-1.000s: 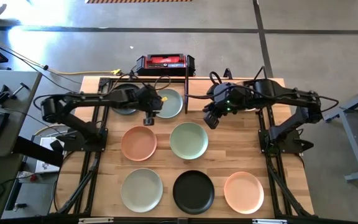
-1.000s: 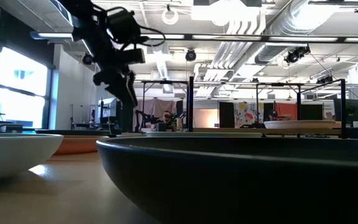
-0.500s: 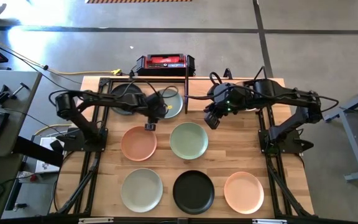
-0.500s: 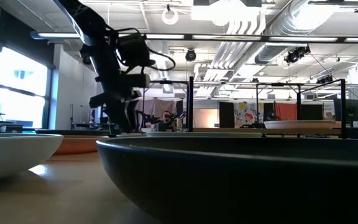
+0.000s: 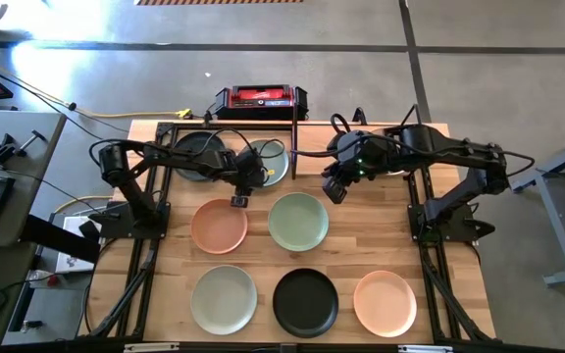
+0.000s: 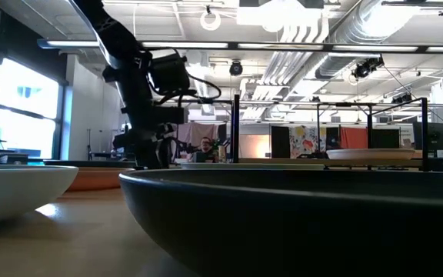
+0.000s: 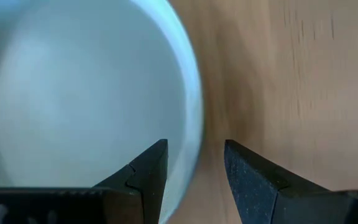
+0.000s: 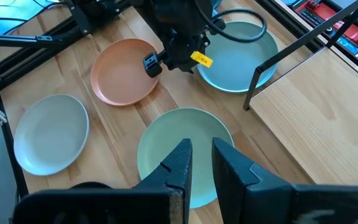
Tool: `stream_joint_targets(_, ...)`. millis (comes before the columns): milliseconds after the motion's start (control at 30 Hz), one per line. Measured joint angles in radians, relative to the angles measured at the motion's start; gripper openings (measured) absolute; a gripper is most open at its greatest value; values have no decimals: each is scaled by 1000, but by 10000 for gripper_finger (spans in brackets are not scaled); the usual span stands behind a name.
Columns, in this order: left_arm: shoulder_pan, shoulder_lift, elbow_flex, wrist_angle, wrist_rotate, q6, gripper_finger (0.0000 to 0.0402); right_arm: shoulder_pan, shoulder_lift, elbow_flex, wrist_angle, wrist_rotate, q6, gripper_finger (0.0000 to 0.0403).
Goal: Place and stack plates onto a shelf
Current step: Stack the light blue plate on top of the white plate on the shelf
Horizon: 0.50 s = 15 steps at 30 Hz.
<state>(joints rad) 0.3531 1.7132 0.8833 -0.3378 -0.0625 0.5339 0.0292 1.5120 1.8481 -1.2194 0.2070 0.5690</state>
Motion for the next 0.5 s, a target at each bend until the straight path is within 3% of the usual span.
stream_joint_targets(233, 0, 13, 1, -2, 5, -28, 128, 0, 0, 0, 0, 0, 8, 41)
stream_joint_targets(500, -1, 4, -1, -9, -6, -43, 38, 0, 0, 0, 0, 0, 8, 41)
